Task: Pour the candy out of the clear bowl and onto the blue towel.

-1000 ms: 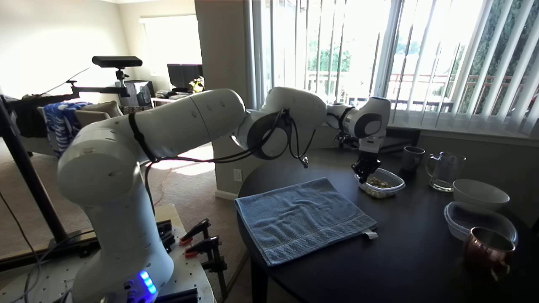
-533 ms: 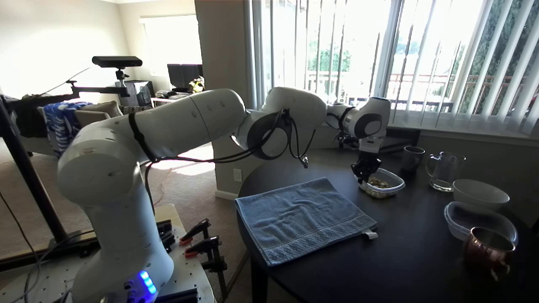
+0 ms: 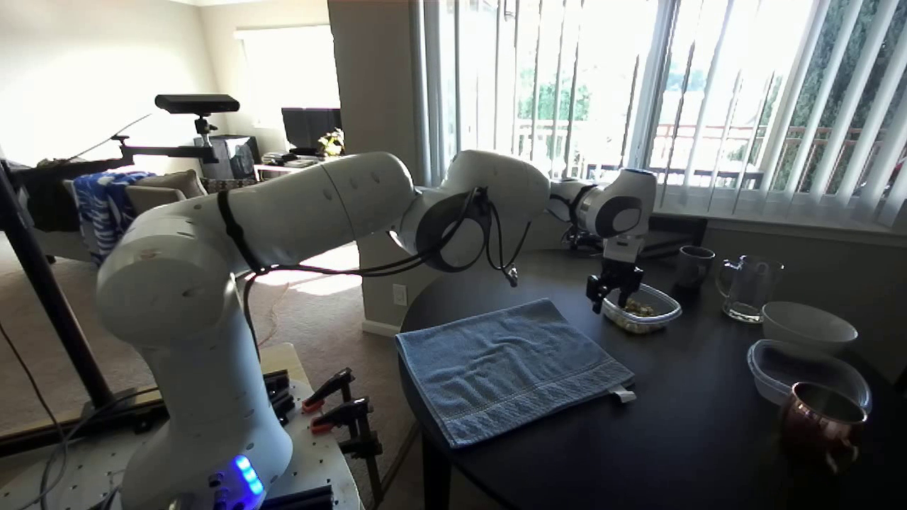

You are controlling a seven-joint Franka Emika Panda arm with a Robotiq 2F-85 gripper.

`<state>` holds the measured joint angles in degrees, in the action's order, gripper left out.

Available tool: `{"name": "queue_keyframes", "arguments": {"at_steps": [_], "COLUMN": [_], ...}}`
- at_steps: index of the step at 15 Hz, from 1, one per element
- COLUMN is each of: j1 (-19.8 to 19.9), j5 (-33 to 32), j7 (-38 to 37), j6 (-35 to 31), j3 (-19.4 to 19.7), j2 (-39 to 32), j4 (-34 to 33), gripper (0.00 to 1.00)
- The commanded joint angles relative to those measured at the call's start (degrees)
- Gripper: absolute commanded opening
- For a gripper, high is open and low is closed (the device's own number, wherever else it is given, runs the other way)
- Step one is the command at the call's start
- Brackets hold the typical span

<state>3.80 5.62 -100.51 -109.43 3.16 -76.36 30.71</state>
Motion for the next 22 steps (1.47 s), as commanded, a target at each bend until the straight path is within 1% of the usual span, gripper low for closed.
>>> {"name": "queue_keyframes", "arguments": {"at_steps": [1,2,3,4,14,16,18,19,21,22], "j1": [0.21,0.24,0.30,0.35,0.56,0.57,0.48,0.52,0.65,1.15], "j5": [0.64,0.67,0.67,0.66,0.65,0.57,0.15,0.05,-0.19,-0.55], "j7": [-0.55,-0.38,-0.19,-0.20,-0.27,-0.31,-0.21,-0.10,-0.03,-0.32], "j6": [0.42,0.28,0.28,0.29,0.34,0.41,0.63,0.74,0.92,3.74], "j3": [-0.57,-0.61,-0.63,-0.60,-0.56,-0.46,-0.07,0.07,0.47,0.39], "j2": [-1.15,-1.27,-1.32,-1.37,-1.31,-1.06,-0.44,-0.09,0.45,-2.48], "j4": [-1.34,-1.36,-1.38,-1.41,-1.49,-1.52,-1.78,-2.03,-2.77,-8.98], "gripper": [1.00,0.64,0.70,0.69,0.03,0.00,0.03,0.00,0.01,0.01]}}
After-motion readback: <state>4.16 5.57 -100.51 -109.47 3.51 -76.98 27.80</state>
